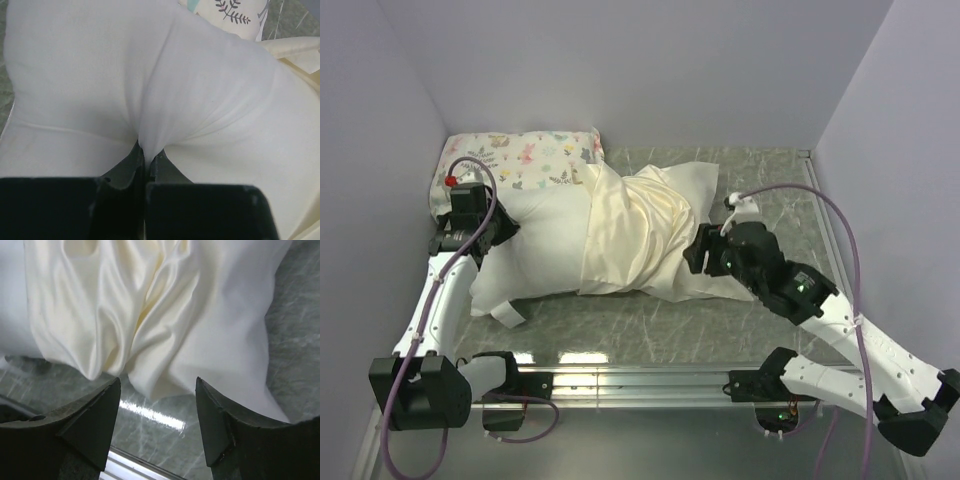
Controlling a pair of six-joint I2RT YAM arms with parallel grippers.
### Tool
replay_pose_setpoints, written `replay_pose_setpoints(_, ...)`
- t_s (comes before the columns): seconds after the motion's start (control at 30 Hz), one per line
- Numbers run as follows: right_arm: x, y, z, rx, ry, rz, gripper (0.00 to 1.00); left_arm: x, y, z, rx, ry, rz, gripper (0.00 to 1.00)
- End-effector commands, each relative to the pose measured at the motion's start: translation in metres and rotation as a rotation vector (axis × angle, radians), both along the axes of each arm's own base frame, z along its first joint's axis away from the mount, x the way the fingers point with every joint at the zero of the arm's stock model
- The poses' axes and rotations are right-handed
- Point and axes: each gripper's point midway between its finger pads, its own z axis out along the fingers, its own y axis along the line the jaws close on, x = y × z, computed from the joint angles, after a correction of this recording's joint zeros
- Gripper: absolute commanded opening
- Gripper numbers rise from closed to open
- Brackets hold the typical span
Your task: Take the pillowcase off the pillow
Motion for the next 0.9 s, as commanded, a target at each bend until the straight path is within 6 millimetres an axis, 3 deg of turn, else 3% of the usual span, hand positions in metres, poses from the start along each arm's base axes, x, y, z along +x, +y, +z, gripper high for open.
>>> replay_pose_setpoints(0.0,-0.013,0.013,-0.040,-0.007,0.060,-0.009,0.68,0.011,0.001,0.021,0.024,-0.096,0.009,0.00)
replay_pose_setpoints(0.03,-0.019,0.029,-0.048,0.006,0.075,0.023,0.68,0.012,-0.001,0.024,0.023,-0.099,0.003,0.00)
replay_pose_setpoints(0.1,-0.020,0.040,-0.062,-0.012,0.090,0.028,0.68,0.013,-0.001,0.025,0.031,-0.099,0.000,0.00)
replay_pose_setpoints(0.23,-0.011,0.068,-0.084,-0.042,0.115,0.028,0.67,0.013,-0.001,0.031,0.046,-0.107,-0.010,0.00)
replay_pose_setpoints(0.3,0.002,0.065,-0.090,-0.091,0.105,-0.037,0.58,0.014,0.001,0.033,0.062,-0.103,-0.014,0.00)
replay_pose_setpoints(0.33,0.004,0.061,-0.102,-0.150,0.127,-0.051,0.51,0.017,0.004,0.037,0.074,-0.107,-0.007,0.00)
replay_pose_setpoints(0.37,0.006,0.057,-0.103,-0.169,0.126,-0.066,0.27,0.017,0.006,0.039,0.083,-0.105,-0.001,0.00)
replay_pose_setpoints(0.4,0.009,0.050,-0.104,-0.187,0.125,-0.096,0.14,0.018,0.008,0.041,0.092,-0.104,0.004,0.00)
replay_pose_setpoints(0.47,0.011,0.025,-0.099,-0.202,0.110,-0.158,0.00,0.022,0.013,0.052,0.095,-0.125,0.013,0.00)
replay_pose_setpoints(0.5,0.021,0.004,-0.095,-0.193,0.107,-0.220,0.00,0.022,0.015,0.055,0.094,-0.125,0.015,0.00)
replay_pose_setpoints(0.6,0.025,-0.048,-0.069,-0.161,0.065,-0.315,0.00,0.027,0.027,0.074,0.091,-0.159,0.036,0.00)
replay_pose_setpoints(0.63,0.029,-0.079,-0.053,-0.121,0.034,-0.400,0.00,0.029,0.033,0.083,0.090,-0.171,0.046,0.00)
replay_pose_setpoints(0.7,0.031,-0.112,-0.030,-0.085,-0.019,-0.476,0.00,0.029,0.040,0.091,0.094,-0.181,0.062,0.00)
replay_pose_setpoints(0.73,0.035,-0.137,-0.018,-0.069,-0.038,-0.560,0.00,0.029,0.043,0.097,0.096,-0.191,0.070,0.00)
replay_pose_setpoints(0.8,0.037,-0.150,-0.005,-0.037,-0.053,-0.586,0.00,0.029,0.047,0.101,0.098,-0.200,0.079,0.00)
replay_pose_setpoints(0.83,0.041,-0.168,0.008,-0.018,-0.074,-0.645,0.00,0.029,0.049,0.101,0.100,-0.195,0.086,0.00)
replay_pose_setpoints(0.87,0.043,-0.166,0.013,0.014,-0.072,-0.626,0.00,0.028,0.051,0.100,0.101,-0.191,0.090,0.00)
